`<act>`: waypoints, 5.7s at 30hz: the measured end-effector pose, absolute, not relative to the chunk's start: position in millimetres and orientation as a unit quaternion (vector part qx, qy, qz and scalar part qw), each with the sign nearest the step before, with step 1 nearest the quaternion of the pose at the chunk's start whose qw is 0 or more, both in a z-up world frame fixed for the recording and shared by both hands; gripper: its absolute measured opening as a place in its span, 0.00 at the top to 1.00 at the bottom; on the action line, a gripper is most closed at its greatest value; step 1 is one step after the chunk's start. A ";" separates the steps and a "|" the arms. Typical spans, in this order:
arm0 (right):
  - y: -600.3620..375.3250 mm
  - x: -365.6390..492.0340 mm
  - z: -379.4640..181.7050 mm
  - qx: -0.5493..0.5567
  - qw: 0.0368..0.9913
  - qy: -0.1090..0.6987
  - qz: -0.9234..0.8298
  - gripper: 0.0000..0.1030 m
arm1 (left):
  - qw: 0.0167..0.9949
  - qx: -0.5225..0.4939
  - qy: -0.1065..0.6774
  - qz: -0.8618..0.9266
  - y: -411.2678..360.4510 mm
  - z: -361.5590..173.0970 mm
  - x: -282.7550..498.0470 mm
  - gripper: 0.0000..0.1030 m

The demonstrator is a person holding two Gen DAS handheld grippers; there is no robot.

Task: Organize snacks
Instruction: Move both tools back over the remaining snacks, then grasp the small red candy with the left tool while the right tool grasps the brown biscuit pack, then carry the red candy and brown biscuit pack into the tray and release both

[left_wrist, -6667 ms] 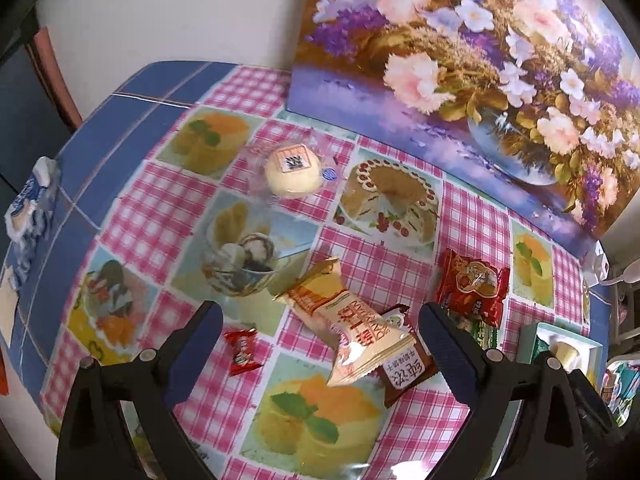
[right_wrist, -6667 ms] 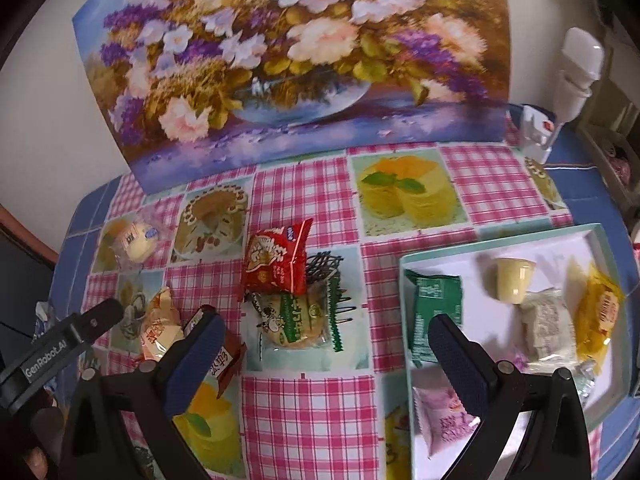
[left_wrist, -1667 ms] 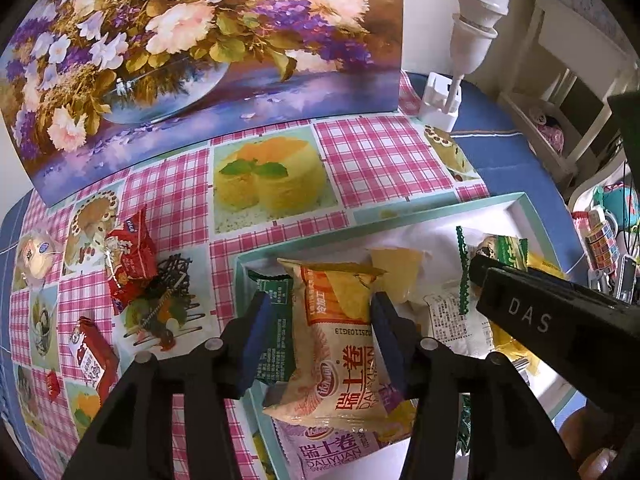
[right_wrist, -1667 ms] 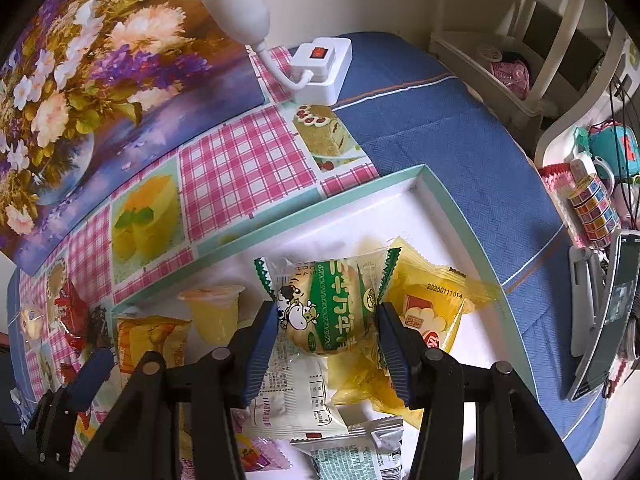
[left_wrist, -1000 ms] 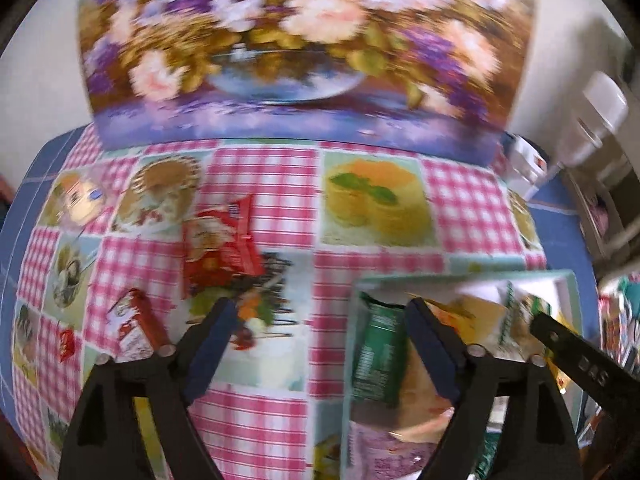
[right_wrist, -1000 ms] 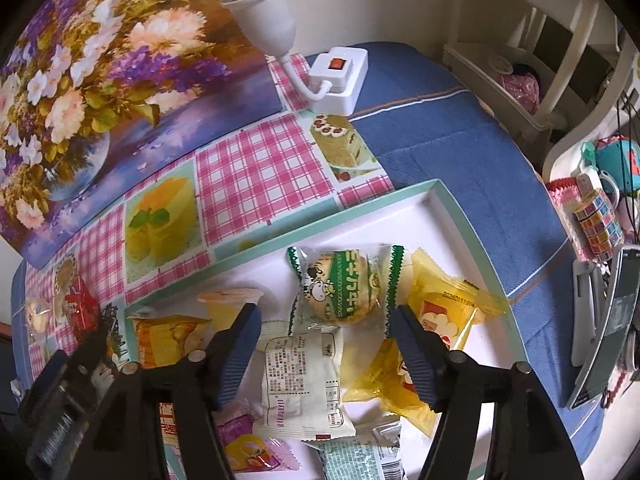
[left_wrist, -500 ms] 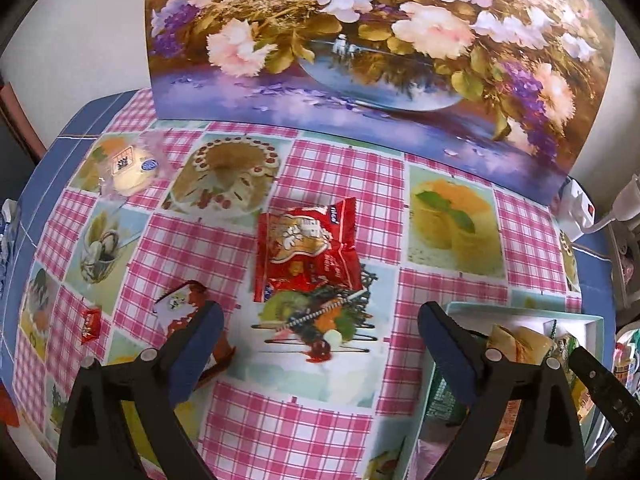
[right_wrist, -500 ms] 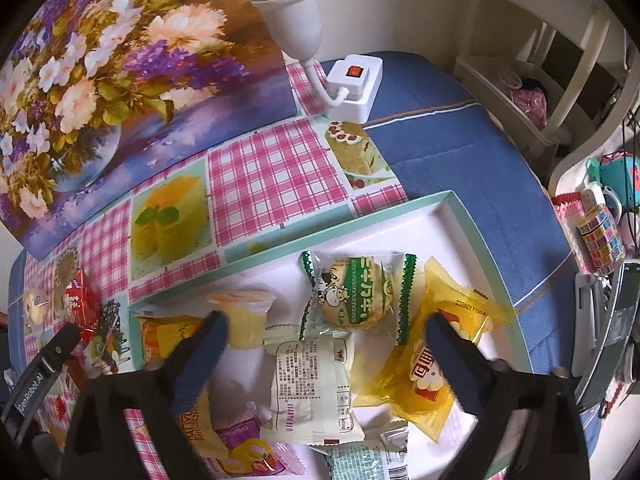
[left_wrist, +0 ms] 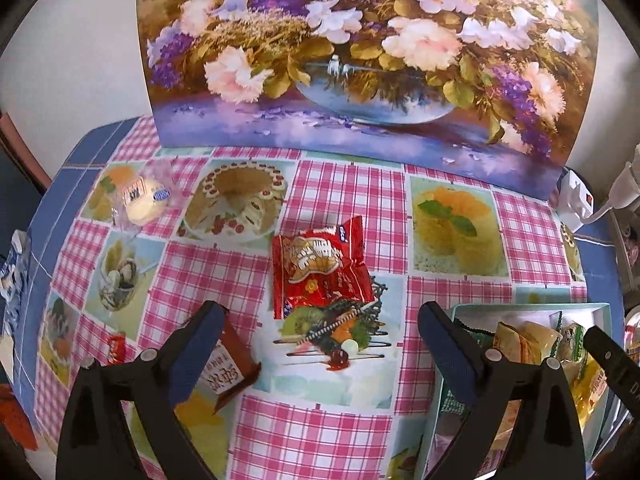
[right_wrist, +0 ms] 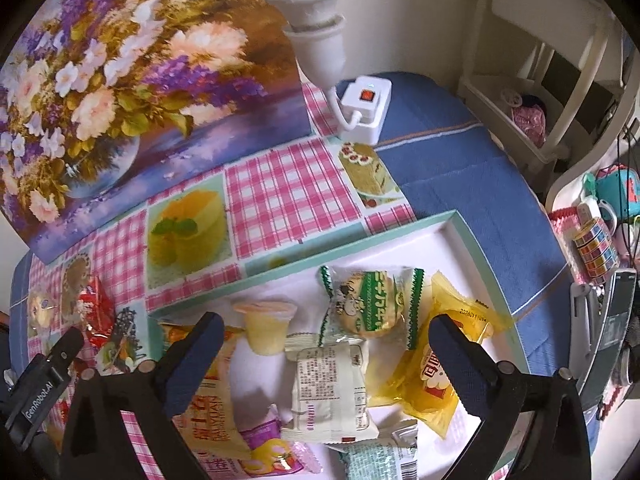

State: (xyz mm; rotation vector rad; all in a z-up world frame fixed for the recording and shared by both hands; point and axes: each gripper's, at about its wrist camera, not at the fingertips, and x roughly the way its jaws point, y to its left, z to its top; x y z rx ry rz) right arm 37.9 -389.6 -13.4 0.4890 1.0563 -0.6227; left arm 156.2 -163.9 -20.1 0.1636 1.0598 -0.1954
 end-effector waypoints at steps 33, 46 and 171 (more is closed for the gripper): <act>-231.4 120.7 5.4 0.159 0.834 0.490 -0.195 0.00 | 0.872 -0.002 0.490 0.020 32.9 12.2 210.5 0.05; -161.0 155.3 -29.9 0.140 0.826 0.529 -0.139 0.00 | 0.853 -0.016 0.520 0.049 93.6 -7.7 224.0 0.05; -322.3 -46.4 16.3 0.250 0.787 0.488 -0.281 0.59 | 0.811 0.122 0.517 -0.243 -175.2 19.1 37.3 0.83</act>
